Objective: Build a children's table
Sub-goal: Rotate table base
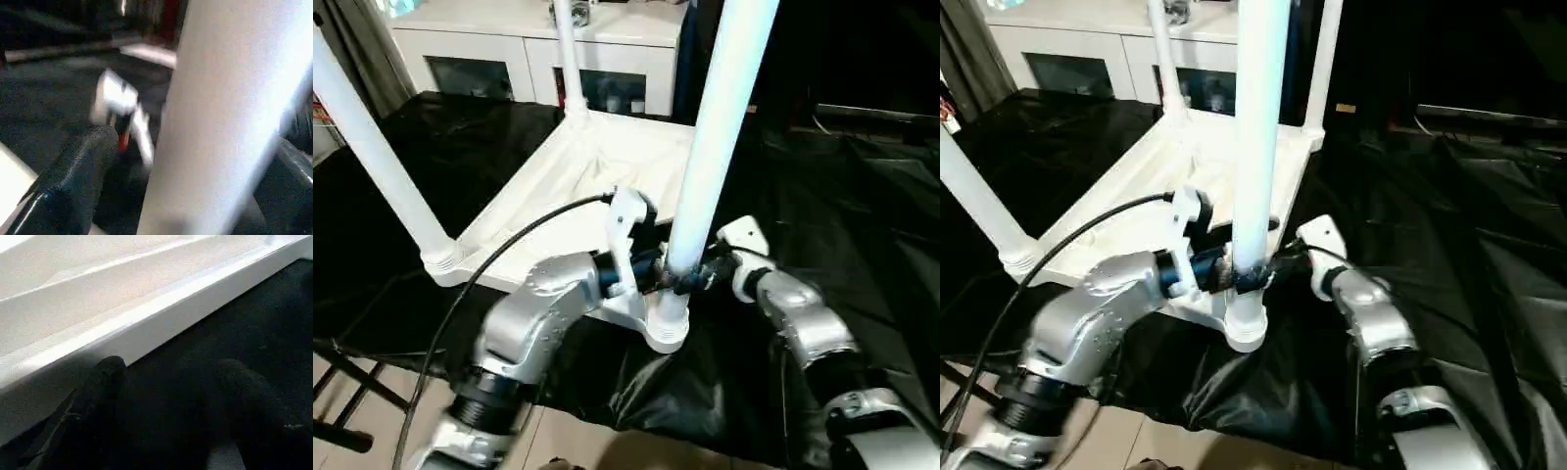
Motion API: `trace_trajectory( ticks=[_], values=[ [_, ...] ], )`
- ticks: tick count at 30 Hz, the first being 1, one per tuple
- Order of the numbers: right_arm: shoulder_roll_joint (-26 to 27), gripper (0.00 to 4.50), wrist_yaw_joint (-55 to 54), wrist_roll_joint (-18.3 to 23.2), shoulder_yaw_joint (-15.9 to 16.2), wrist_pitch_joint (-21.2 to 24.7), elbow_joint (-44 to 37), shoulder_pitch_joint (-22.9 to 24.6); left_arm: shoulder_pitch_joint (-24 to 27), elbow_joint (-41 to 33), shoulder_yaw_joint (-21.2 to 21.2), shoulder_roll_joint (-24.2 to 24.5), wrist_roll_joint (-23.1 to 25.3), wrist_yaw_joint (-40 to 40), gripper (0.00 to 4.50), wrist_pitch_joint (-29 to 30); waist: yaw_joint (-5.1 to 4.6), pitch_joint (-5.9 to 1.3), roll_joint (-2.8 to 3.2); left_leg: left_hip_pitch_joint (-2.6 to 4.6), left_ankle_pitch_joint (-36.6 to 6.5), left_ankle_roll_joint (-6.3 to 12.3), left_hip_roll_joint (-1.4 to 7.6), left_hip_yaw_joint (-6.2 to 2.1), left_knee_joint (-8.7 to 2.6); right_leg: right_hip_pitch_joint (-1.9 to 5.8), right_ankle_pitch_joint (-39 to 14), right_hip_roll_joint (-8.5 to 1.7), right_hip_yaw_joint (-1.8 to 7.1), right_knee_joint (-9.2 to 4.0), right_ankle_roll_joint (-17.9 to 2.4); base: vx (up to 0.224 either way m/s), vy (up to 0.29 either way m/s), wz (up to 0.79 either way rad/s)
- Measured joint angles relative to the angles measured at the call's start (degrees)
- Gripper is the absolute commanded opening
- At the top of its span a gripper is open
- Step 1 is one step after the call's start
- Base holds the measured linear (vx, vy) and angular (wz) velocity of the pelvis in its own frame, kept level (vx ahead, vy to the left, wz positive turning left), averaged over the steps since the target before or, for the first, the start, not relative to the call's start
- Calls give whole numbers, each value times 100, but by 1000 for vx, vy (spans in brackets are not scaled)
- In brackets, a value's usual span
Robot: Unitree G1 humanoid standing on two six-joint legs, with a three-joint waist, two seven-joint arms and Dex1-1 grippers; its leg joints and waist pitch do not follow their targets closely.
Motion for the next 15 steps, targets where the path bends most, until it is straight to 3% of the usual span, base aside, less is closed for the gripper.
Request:
trace_trajectory(
  ticks=[7, 11, 15],
  values=[
    [-759, 327, 719, 131, -212, -51, -523, 235, 148, 231, -205, 1173, 480, -1091, 428, -342, 44, 1, 3, -3, 0, 0, 0, 1, 0, 2, -5, 0, 1, -8, 6, 0, 0, 0],
    [-1144, 327, 1501, 147, -21, -73, -1084, 559, -58, 776, -503, 1364, 954, -1295, 408, -731, 133, 2, 3, -4, 0, 0, 0, 2, 1, 0, -4, 0, 2, -7, 5, 0, 0, 0],
    [-1502, 327, 2100, 145, 190, -180, -1676, 843, -392, 1349, -672, 1447, 1469, -1291, 366, -1276, 165, 2, 3, 2, 0, 0, 0, 2, -2, 5, -4, -1, 2, -5, 6, 0, 0, 0]
  ],
)
